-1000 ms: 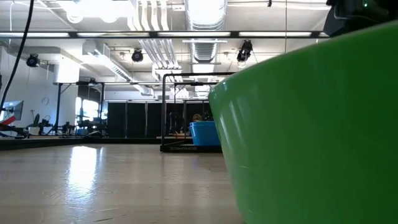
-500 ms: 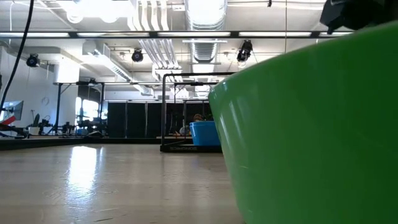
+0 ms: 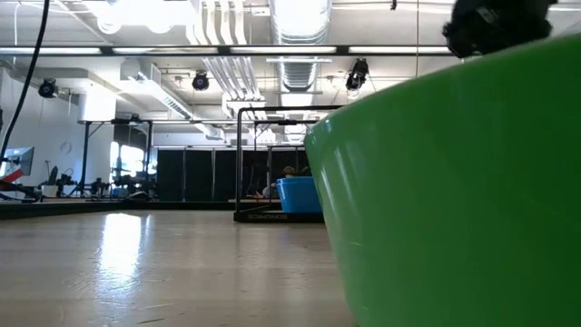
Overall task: Pick & Place Mini bowls
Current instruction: Stack the blue bowl on the blue bowl on the shelf
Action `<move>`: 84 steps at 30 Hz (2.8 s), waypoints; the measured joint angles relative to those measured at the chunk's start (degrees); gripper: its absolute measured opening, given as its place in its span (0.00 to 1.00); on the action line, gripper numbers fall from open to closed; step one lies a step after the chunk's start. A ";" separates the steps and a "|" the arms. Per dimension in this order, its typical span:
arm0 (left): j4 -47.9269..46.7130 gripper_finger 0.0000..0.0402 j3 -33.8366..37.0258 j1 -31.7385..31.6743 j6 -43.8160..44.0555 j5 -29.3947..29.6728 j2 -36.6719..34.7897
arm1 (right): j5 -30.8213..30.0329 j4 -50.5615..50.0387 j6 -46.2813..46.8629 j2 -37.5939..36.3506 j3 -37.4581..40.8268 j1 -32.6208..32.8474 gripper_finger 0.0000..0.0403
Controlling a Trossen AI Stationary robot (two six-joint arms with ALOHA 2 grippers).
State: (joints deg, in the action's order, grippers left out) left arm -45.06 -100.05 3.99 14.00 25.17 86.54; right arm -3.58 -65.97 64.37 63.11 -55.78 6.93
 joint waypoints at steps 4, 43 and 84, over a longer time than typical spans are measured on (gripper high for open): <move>0.00 0.21 0.00 0.00 0.00 0.00 0.00 | -1.63 -0.85 -10.04 0.00 -4.54 -5.27 0.02; 0.00 0.21 0.00 -0.85 8.72 2.88 -1.54 | 15.74 -1.23 -111.94 34.19 -36.84 -26.62 0.02; 0.52 0.21 -0.46 -2.95 14.36 6.49 -8.17 | 18.22 0.52 -143.60 46.11 -36.62 -21.07 0.02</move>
State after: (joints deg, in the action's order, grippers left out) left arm -44.53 -100.51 1.04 28.36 31.66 78.37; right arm 14.64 -65.45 -79.23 109.22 -92.40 -14.14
